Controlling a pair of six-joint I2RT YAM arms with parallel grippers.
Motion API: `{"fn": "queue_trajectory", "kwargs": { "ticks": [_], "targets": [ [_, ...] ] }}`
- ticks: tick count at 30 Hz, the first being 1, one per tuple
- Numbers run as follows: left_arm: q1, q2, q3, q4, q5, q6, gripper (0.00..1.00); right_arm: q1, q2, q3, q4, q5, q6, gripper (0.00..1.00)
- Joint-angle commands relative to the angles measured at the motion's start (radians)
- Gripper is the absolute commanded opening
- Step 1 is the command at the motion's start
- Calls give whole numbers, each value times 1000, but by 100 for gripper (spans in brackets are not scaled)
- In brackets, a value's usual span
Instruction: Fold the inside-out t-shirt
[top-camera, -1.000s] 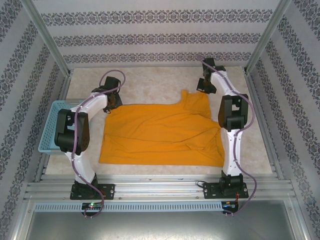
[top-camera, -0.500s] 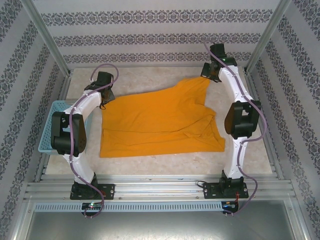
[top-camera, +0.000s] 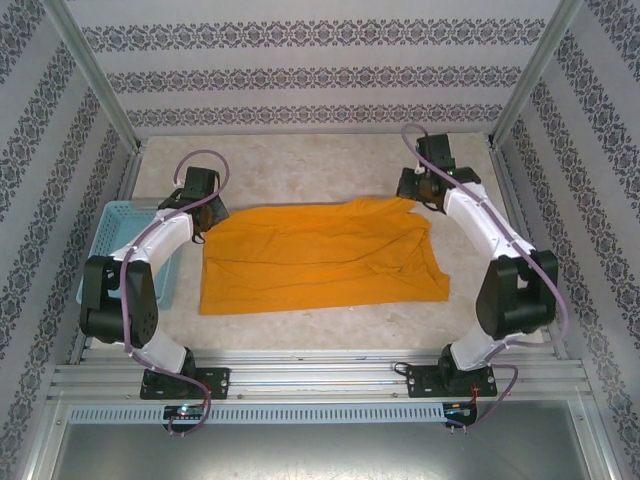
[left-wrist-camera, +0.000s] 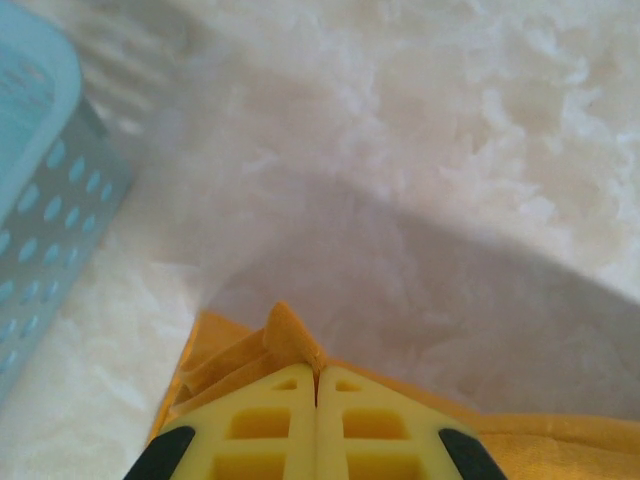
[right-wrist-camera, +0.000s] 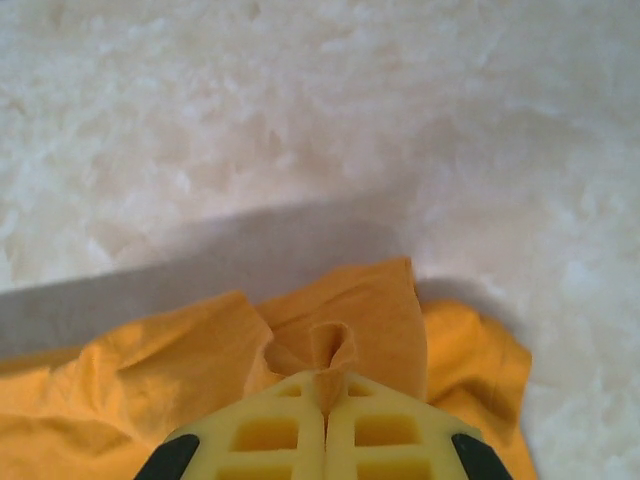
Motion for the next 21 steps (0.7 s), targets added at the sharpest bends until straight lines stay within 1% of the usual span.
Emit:
{"fn": "queue_trajectory", "kwargs": {
  "ticks": [1, 4, 8, 11, 13, 17, 21],
  "targets": [
    [-15, -57, -56, 45, 10, -21, 0, 3, -74, -120, 64, -22, 30, 4],
    [-15, -105, -118, 39, -1, -20, 0, 4, -137, -220, 76, -16, 52, 3],
    [-18, -181, -201, 35, 5, -29, 0, 0, -249, -340, 83, 23, 86, 4],
    [-21, -242, -269, 40, 61, -38, 0, -7, -338, -412, 67, 39, 100, 5],
    [-24, -282, -311, 31, 72, -49, 0, -12, -395, -461, 62, 42, 113, 5],
    [-24, -331, -365, 10, 30, -46, 0, -17, -490, -554, 34, 45, 136, 7],
    [-23, -308, -377, 2, 1, -36, 0, -23, -538, -633, 25, 39, 153, 10]
  ]
}}
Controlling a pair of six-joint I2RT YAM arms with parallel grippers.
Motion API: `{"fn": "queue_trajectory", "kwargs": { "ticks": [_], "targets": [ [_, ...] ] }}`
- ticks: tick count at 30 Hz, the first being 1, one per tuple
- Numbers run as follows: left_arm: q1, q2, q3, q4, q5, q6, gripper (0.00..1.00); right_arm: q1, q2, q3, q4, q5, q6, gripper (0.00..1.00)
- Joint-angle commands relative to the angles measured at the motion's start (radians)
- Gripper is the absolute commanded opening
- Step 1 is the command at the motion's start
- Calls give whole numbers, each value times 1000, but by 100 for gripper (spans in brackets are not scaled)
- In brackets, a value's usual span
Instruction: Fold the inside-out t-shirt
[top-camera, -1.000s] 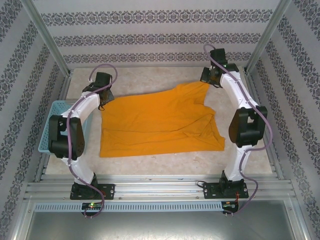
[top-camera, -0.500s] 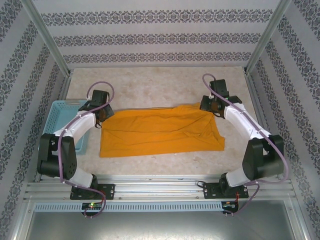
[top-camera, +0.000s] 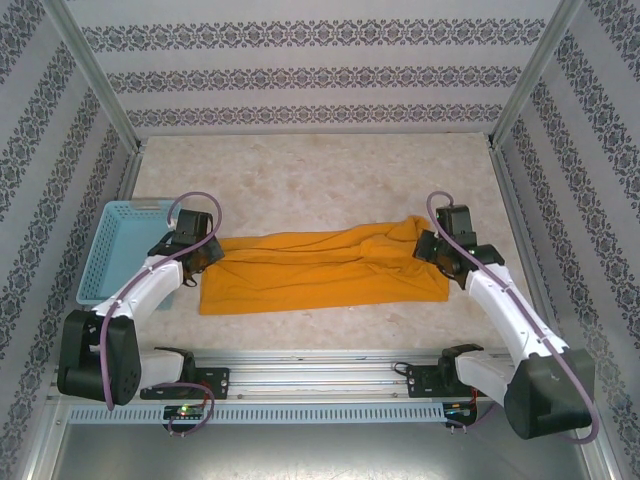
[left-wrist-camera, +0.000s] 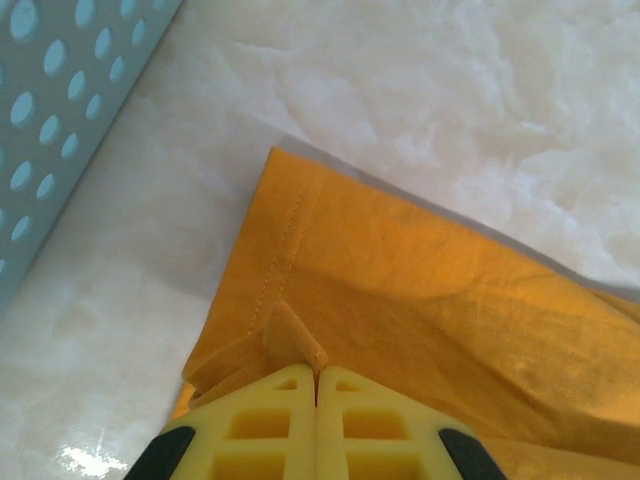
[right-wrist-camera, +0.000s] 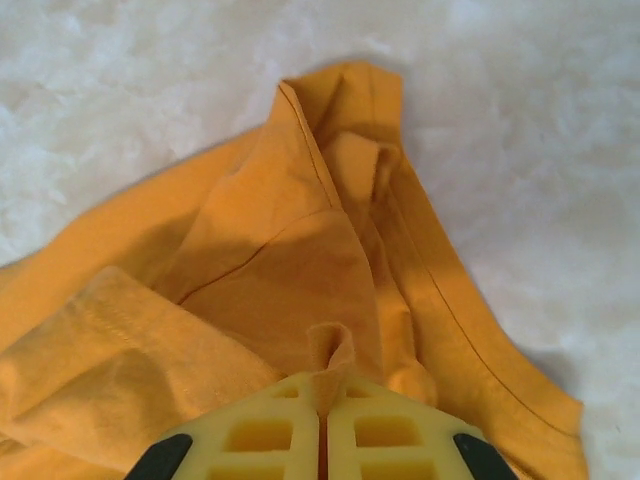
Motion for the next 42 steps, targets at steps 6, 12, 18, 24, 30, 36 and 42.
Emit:
{"fn": "queue_trajectory", "kwargs": {
  "ticks": [6, 12, 18, 24, 30, 36, 42],
  "targets": [
    [-7, 9, -37, -20, -59, -29, 21, -30, -48, -130, -42, 11, 79, 27],
    [-8, -38, -12, -58, -24, -18, 58, -32, -44, -74, -57, -13, 52, 49],
    [-14, -73, 33, -43, 74, 12, 62, 94, 48, 28, -18, -11, 56, 56],
    [-121, 70, 103, -41, 45, 28, 62, 176, 273, 75, 59, -50, 149, 57],
    [-120, 185, 55, -15, 6, -16, 62, 149, 448, 46, 93, -63, 231, 58],
    [-118, 226, -16, 31, 32, -65, 66, 163, 471, 48, 106, -19, 277, 56],
    [-92, 209, -66, 44, 6, -58, 70, 127, 467, 56, 69, 59, 283, 57]
  ]
}}
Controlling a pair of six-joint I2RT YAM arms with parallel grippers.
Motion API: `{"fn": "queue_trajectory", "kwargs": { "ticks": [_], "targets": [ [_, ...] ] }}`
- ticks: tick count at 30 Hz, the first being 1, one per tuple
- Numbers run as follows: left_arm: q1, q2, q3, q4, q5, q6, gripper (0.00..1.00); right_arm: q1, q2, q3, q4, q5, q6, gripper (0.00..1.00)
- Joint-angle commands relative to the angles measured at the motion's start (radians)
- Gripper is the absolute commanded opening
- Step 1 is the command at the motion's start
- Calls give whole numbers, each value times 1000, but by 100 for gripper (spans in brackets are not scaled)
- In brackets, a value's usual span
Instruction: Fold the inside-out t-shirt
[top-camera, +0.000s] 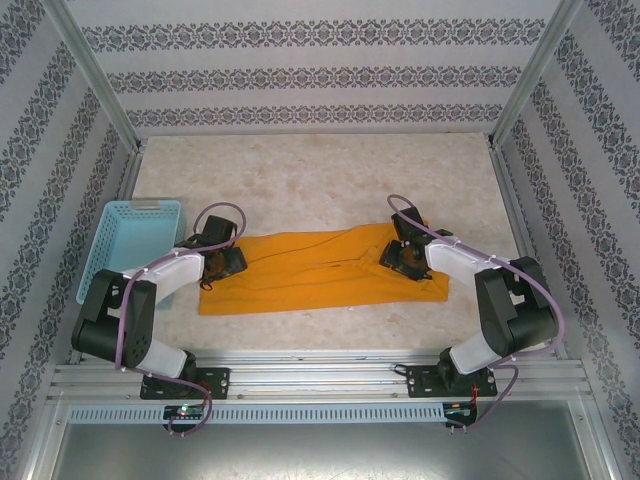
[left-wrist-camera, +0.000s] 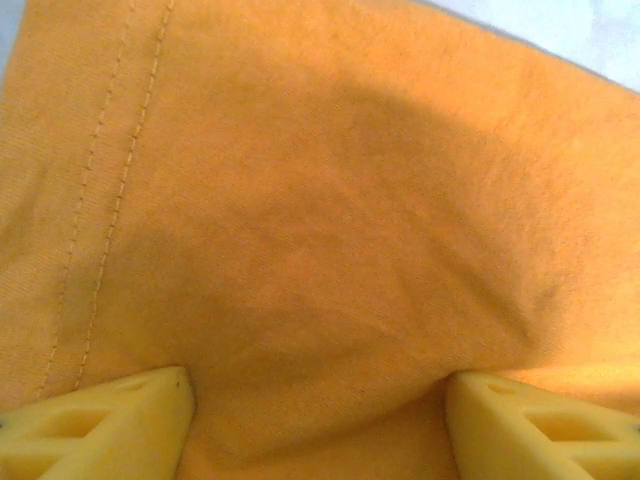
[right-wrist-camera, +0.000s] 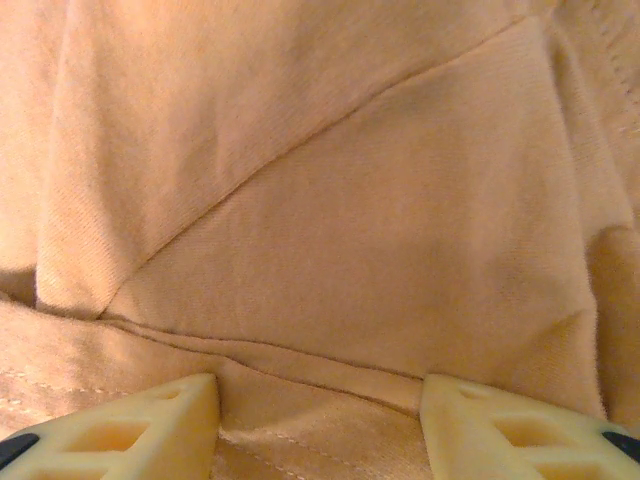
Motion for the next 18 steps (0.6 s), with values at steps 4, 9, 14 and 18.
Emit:
{"fn": "queue_trajectory", "kwargs": {
  "ticks": [4, 9, 14, 18],
  "targets": [
    [29, -30, -67, 2, -27, -14, 74, -54, -3, -9, -11, 46, -3, 57],
    [28, -43, -36, -5, 2, 8, 75, -73, -18, 28, -38, 32, -84, 66],
    [-7, -84, -1, -17, 28, 39, 78, -89, -116, 50, -158, 94, -226, 90],
    [-25, -90, -2, 0, 17, 41, 80, -140, -108, 54, -202, 95, -285, 94]
  ]
}}
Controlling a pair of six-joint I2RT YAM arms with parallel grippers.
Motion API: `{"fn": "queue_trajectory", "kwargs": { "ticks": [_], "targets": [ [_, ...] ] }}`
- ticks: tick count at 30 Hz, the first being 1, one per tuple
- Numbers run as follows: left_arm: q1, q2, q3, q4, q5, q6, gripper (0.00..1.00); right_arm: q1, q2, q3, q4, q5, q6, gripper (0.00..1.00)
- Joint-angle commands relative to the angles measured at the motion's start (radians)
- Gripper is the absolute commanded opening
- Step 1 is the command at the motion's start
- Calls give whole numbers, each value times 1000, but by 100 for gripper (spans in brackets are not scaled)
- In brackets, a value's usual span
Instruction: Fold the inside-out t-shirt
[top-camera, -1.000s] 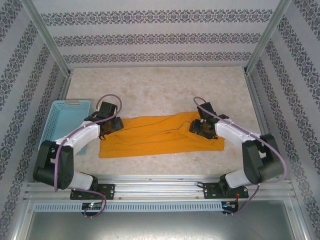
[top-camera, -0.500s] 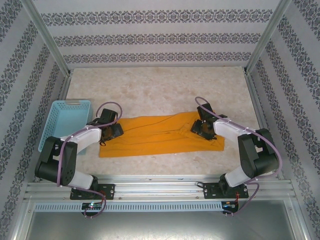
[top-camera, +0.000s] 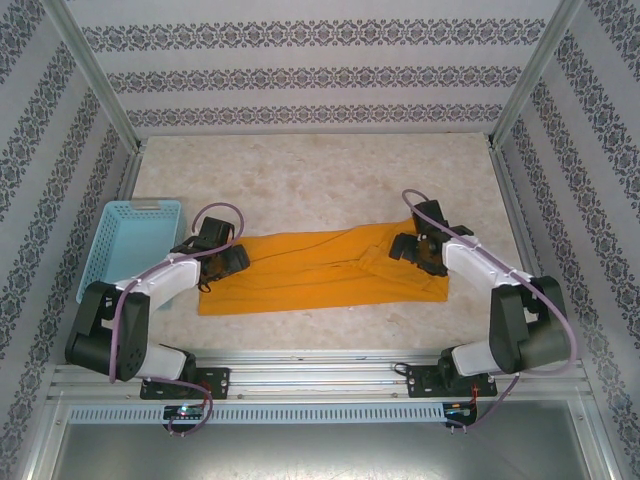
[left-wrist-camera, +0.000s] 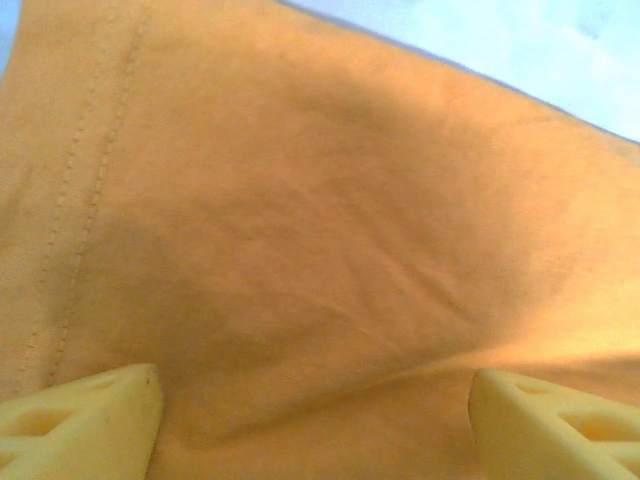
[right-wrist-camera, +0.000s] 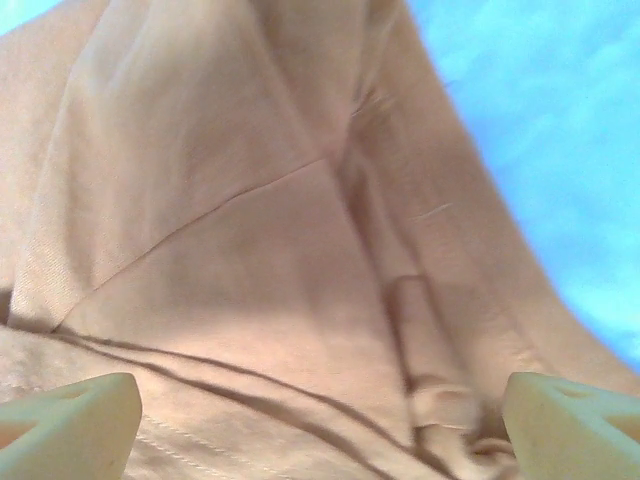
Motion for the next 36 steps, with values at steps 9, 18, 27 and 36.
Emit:
{"fn": "queue_trajectory", "kwargs": {
  "ticks": [9, 18, 27, 36],
  "targets": [
    [-9, 6, 14, -15, -32, -9, 82, -44, 200, 136, -159, 94, -98, 95],
    [-10, -51, -3, -26, -60, -9, 83, -43, 326, 184, -153, 14, -118, 68],
    [-10, -86, -18, -33, -68, -10, 83, -19, 313, 167, -109, -59, -129, 34],
    [-4, -114, -23, -76, -140, -7, 84, 33, 237, 104, -47, -124, -92, 1]
  ]
}}
